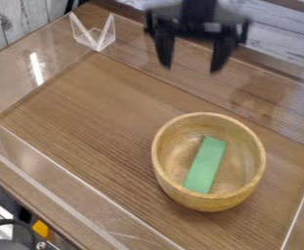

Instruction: Put the green block in the brown bowl

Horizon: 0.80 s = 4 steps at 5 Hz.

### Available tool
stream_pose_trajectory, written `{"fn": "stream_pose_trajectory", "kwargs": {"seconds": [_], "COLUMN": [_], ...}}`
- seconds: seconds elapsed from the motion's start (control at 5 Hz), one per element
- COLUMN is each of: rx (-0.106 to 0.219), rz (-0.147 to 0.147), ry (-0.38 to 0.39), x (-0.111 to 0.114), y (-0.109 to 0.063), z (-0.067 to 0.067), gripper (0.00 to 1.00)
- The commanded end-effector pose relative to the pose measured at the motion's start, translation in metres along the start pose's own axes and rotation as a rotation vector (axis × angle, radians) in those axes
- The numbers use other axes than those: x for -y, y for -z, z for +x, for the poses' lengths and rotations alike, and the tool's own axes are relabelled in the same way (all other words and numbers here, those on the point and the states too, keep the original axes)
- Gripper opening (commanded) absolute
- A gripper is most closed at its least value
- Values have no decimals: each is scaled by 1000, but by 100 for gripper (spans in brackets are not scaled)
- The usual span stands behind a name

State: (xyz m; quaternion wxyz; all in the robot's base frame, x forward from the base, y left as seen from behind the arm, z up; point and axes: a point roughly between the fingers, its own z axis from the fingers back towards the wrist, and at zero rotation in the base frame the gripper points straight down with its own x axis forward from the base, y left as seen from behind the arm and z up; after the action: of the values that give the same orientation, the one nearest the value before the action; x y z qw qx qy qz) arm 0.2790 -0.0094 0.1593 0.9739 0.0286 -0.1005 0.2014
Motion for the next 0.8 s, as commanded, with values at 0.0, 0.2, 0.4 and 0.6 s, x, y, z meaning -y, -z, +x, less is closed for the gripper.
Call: {"fn": "stream_pose_trajectory", "kwargs": {"seconds": [0.0,0.2,0.4,0.6], "rx": [49,31,4,-25], "rz": [-22,-26,-19,-7], "ry": [140,242,308,350], "x": [-4,5,9,17], "y": [-33,-32,-31,-18], "z": [3,-19,-48,-73], "gripper": [100,0,0,0]}}
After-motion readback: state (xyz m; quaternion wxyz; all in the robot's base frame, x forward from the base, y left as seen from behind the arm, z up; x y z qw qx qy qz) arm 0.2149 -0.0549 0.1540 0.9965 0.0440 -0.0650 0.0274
